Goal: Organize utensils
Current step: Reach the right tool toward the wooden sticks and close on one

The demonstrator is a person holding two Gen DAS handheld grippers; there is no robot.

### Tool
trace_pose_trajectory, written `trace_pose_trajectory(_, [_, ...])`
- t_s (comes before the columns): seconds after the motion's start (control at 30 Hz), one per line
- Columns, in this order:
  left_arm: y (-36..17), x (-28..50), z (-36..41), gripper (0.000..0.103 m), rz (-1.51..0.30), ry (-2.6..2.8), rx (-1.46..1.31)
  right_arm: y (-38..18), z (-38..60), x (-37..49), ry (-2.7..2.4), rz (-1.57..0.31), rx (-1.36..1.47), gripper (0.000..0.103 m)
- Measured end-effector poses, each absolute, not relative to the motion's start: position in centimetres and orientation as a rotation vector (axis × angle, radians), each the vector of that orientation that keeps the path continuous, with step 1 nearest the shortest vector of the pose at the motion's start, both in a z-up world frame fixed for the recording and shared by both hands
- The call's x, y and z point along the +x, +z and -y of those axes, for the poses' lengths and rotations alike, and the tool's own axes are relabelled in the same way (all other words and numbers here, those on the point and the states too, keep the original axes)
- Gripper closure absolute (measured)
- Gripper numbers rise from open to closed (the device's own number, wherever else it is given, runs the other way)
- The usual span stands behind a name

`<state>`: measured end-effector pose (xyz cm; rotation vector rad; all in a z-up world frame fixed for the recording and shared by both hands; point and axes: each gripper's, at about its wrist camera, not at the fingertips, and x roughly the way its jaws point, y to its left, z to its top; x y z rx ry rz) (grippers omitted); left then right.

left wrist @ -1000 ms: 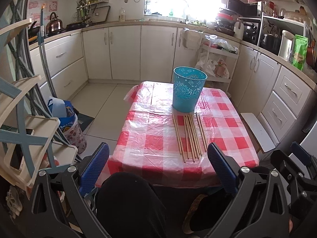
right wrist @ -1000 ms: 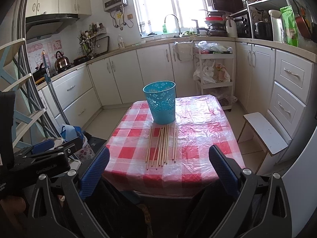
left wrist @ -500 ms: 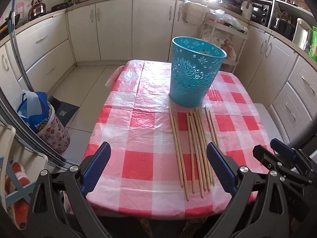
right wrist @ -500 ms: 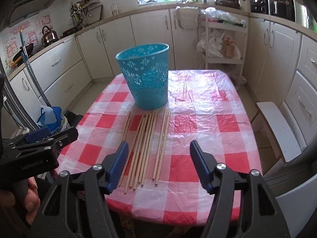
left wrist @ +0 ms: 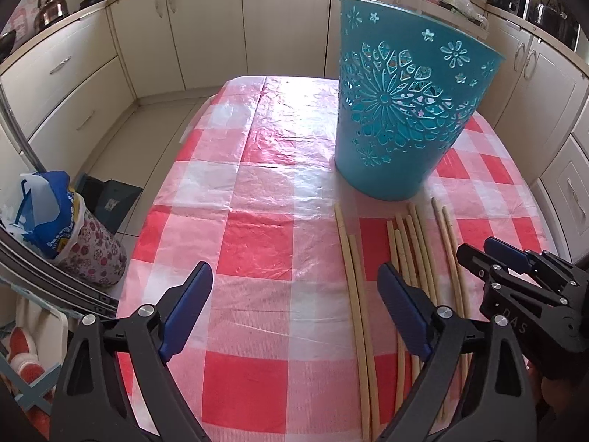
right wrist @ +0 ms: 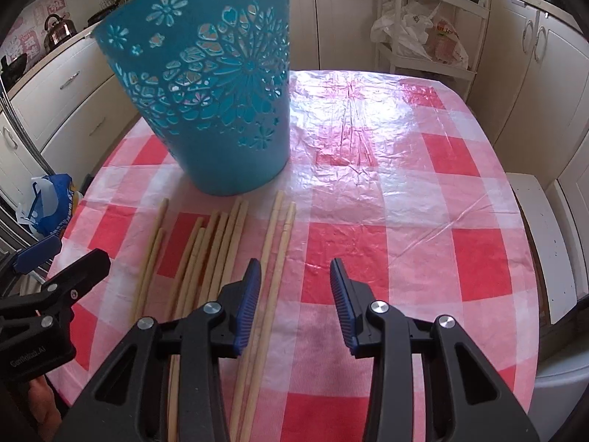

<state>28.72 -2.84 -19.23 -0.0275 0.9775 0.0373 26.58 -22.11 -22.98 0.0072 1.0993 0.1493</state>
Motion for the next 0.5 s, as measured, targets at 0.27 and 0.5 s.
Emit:
trace_pose_trajectory(0.27, [-21.1,31.2,3.0,0.017,-1.010,0.039,-0.001,-23.6,22.2,27.1,0.159,-1.096,-0.039,0.075])
trace_pose_trajectory(0.5, [-22.1,32.1,3.7,0.022,-1.030,0.035,0.036,-23.6,22.4,27.0,0.185,-1.086,-0.080,0.082])
